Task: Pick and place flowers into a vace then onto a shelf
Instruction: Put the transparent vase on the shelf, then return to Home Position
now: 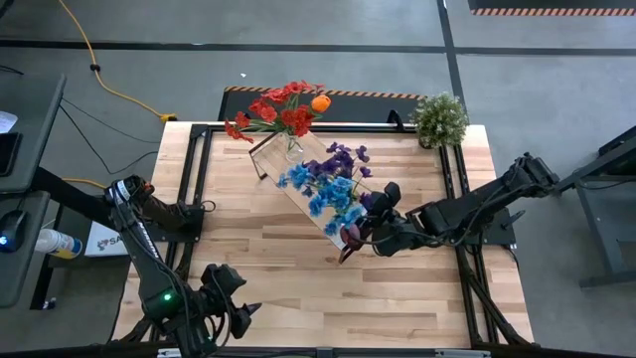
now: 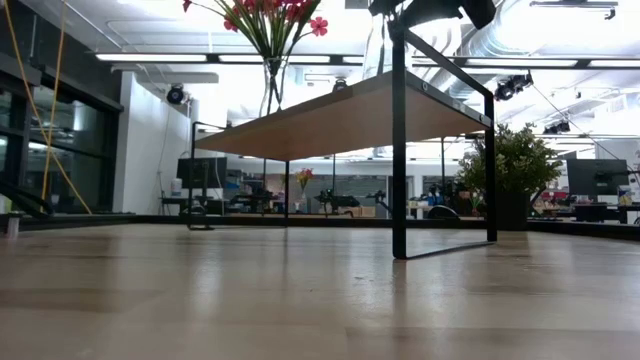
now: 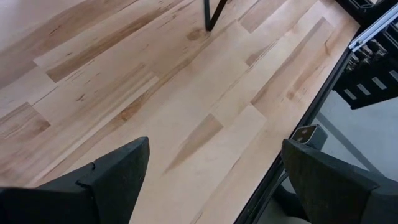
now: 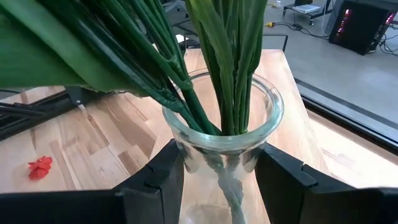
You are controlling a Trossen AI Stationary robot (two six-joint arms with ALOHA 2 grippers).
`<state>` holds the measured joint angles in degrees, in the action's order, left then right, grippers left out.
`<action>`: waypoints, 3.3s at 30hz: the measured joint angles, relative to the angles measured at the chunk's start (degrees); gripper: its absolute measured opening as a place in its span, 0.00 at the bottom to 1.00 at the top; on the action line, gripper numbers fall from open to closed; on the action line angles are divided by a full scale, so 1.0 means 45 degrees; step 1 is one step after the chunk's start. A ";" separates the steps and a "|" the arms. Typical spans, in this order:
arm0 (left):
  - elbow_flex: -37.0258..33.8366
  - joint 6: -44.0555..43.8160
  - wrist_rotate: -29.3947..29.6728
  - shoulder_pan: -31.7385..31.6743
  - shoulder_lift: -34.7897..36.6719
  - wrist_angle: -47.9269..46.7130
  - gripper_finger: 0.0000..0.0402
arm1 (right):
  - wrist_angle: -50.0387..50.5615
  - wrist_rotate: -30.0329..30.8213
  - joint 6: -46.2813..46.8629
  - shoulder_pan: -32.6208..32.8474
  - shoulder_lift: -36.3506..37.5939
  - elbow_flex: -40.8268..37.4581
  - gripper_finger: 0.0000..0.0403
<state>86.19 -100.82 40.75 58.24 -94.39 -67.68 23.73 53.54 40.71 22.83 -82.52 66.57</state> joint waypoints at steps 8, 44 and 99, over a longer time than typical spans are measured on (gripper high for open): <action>0.0000 0.0000 -0.0005 0.0000 0.0000 0.0001 0.99 | 0.0104 -0.0002 0.0004 -0.0065 -0.0073 0.0000 0.43; 0.0000 0.0000 -0.0015 -0.0005 0.0000 -0.0048 0.99 | 0.0367 -0.0896 -0.1390 -0.0160 -0.0146 0.0063 0.68; 0.0000 -0.0010 -0.0010 -0.0024 0.0000 -0.0636 0.99 | 0.1337 -0.0695 -0.2411 -0.0160 0.0599 0.0058 0.91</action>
<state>86.19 -100.86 40.71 58.13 -94.39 -70.54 29.74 50.41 29.86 22.11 -79.83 66.83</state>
